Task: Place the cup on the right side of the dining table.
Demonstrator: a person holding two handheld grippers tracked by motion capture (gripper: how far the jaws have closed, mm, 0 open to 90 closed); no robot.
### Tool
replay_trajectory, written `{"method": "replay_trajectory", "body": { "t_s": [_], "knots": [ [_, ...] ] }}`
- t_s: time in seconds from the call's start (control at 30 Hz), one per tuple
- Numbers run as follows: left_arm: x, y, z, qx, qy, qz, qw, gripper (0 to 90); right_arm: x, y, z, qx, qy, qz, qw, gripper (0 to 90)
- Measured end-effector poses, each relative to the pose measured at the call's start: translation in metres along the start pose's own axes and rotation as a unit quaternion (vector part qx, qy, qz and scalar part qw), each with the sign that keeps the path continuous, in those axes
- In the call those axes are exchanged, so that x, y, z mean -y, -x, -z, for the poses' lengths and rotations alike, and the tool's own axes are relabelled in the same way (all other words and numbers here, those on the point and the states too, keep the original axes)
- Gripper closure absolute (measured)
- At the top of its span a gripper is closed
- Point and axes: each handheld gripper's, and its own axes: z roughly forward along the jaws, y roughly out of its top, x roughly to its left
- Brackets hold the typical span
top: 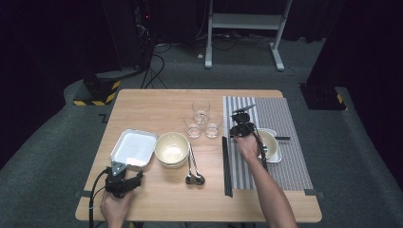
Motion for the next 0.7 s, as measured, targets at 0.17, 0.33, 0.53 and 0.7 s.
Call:
{"method": "replay_trajectory", "body": {
  "t_s": [0.17, 0.33, 0.53, 0.7],
  "knots": [
    [0.0, 0.0, 0.0, 0.0, 0.0, 0.0, 1.0, 29.1, 0.001, 0.001, 0.004, -0.003, 0.017, -0.002, 0.9998, 87.9],
    [0.0, 0.001, 0.0, -0.002, 0.0, -0.001, 1.0, 29.1, 0.003, 0.004, 0.01, -0.001, 0.035, -0.005, 0.9994, 83.7],
    [0.0, 0.001, 0.0, -0.002, -0.001, -0.003, 1.0, 29.0, 0.004, 0.01, 0.02, -0.008, 0.058, -0.008, 0.9983, 76.2],
    [0.0, 0.001, 0.0, -0.002, -0.001, -0.002, 1.0, 29.0, 0.005, 0.013, 0.028, -0.009, 0.074, -0.003, 0.9972, 69.9]
  ]
}}
